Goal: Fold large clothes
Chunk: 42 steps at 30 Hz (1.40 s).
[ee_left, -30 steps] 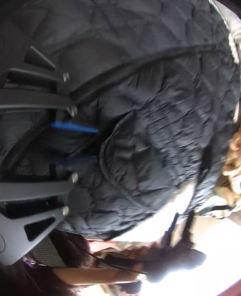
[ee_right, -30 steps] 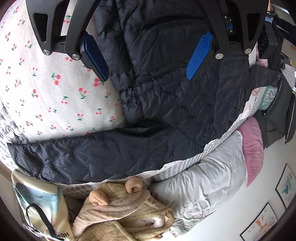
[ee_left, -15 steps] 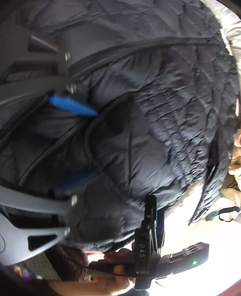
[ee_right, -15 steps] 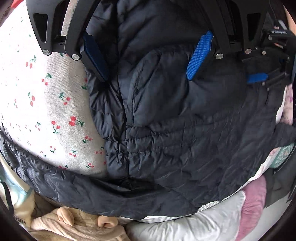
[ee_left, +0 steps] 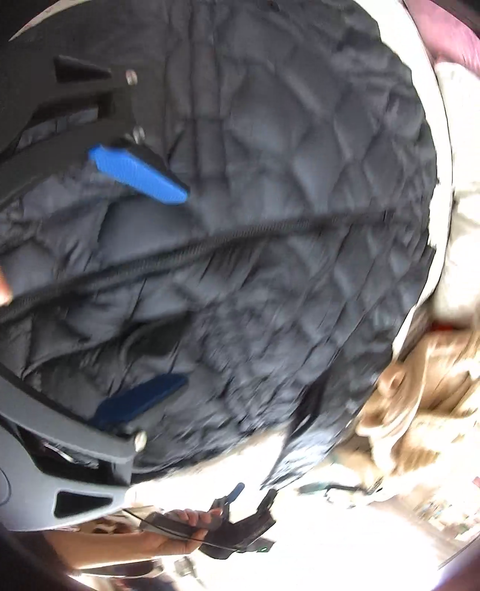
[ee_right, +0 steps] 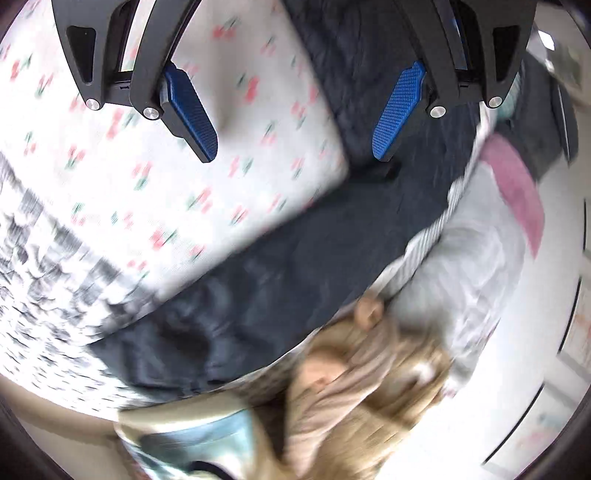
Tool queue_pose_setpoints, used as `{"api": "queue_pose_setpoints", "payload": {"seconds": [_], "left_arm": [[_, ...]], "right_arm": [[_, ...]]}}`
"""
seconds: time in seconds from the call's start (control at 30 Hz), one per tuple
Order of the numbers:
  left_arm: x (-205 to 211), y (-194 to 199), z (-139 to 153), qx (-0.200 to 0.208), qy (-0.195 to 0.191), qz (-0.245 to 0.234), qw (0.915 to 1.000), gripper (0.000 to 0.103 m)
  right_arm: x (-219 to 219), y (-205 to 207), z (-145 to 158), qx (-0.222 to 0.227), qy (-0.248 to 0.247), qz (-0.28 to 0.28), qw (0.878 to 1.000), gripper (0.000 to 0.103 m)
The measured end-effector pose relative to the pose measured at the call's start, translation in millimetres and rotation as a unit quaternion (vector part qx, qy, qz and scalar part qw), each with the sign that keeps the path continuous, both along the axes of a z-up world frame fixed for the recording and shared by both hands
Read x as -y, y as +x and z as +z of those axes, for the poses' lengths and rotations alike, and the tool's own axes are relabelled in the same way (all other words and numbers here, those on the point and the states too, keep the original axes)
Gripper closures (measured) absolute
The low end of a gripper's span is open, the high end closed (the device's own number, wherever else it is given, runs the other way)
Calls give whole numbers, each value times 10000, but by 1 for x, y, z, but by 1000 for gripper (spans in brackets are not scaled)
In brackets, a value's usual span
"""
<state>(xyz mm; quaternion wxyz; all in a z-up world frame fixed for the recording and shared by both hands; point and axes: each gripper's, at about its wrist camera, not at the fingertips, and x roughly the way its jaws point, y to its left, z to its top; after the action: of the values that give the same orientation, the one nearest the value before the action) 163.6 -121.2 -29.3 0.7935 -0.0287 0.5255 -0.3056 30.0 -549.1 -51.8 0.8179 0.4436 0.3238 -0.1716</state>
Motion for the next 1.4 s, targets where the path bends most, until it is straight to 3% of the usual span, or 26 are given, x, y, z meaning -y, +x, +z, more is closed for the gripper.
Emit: {"api": "queue_pose_setpoints", "payload": {"seconds": [0.2,0.37,0.43,0.5,0.53,0.6,0.7,0.9,1.07,1.23,1.4], "left_arm": [[-9,13,-10,18,386,347,9987,2],[-19,23,-9,-37,298,543,9981,1],[-25,24,-7,55,300,655,9974,1],[-30,25,-5,120,308,756,9966,1],[-33,27,-5,121,301,819,9961,1],[-41,29,-4,91,239,919,9954,1],[-55,32,-3,17,48,1106,9938,1],[-78,34,0,-177,-374,1443,9887,1],[-86,33,6,-142,-634,1542,9859,1],[-97,36,5,-326,-975,1687,9803,1],[-104,38,7,-282,-908,1781,9794,1]], "right_arm": [[55,14,-11,-26,186,-679,9975,16],[69,42,-11,-291,-148,-947,9950,17],[74,50,-10,-395,-220,-1094,9930,27],[75,56,-11,-473,-244,-1119,9923,72],[75,58,-9,-476,-211,-1082,9928,83],[73,63,2,-490,-245,-1035,9931,90],[56,71,41,-371,-872,-900,9914,93],[-13,115,137,-138,-2231,-110,9746,93],[-97,159,191,289,-2736,663,9591,93],[-193,205,204,421,-2976,1609,9401,93],[-294,244,160,60,-3245,2631,9086,90]]}}
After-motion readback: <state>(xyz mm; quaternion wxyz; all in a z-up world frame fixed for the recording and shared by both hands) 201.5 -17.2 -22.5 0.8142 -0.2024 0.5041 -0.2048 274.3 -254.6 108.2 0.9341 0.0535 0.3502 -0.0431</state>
